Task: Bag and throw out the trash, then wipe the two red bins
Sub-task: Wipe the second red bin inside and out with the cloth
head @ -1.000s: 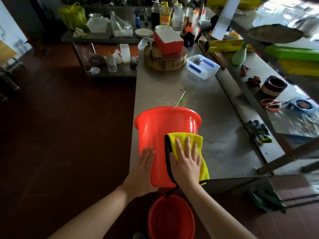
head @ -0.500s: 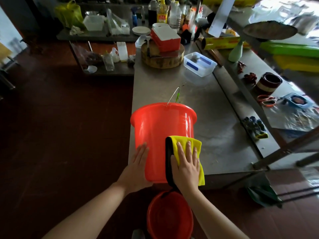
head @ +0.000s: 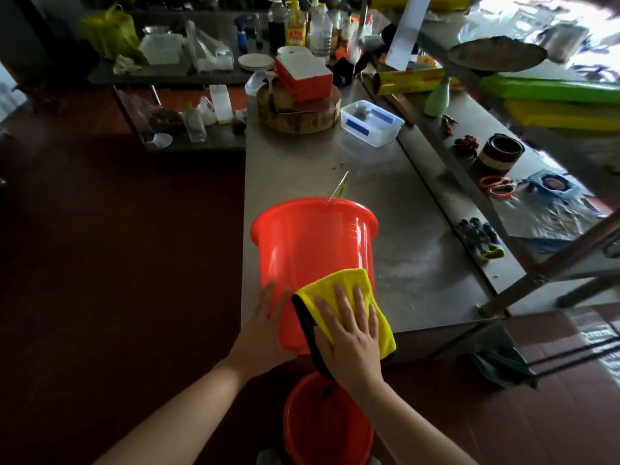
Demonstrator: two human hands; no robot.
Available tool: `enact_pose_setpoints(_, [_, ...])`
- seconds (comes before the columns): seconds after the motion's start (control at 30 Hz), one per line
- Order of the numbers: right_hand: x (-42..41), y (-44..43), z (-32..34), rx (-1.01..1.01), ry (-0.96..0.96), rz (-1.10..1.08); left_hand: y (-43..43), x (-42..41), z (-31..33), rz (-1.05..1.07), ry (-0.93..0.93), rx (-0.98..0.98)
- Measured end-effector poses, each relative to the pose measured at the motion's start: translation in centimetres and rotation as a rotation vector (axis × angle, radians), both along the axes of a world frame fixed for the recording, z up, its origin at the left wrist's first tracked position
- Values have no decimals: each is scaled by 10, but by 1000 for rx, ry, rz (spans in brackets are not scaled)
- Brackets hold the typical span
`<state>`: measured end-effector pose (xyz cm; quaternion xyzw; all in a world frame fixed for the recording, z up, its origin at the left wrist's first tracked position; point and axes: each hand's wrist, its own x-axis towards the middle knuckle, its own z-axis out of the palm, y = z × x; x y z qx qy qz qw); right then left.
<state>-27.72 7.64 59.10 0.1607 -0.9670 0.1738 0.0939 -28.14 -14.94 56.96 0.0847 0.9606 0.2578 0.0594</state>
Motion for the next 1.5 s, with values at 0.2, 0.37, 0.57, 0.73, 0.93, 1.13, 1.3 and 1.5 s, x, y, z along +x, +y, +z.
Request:
enact_pose_setpoints(0.2, [1,13,2,-119,-59,-155,7,1,-8,-7,19,108])
enact_pose_setpoints(0.37, [7,2,3,1,-43,-94,9,2,-9,-20,51,136])
enact_pose_setpoints(0.57, [-40,-16,28,51,-175,-118,15,5,-12,31,72,182])
enact_pose_setpoints(0.73, [-110,-35,55,68,-256,-139,13,5,-19,66,54,180])
enact_pose_setpoints(0.93, [-169,-53,72,30,-292,-167,18,3,-25,88,22,224])
enact_pose_setpoints(1.13, [-127,-31,58,36,-229,-112,20,0,-21,80,48,199])
enact_pose_setpoints(1.3, [-51,-3,35,38,-148,-65,23,0,-18,68,93,204])
enact_pose_setpoints(1.5, [1,14,12,46,-55,-17,13,0,-21,35,97,208])
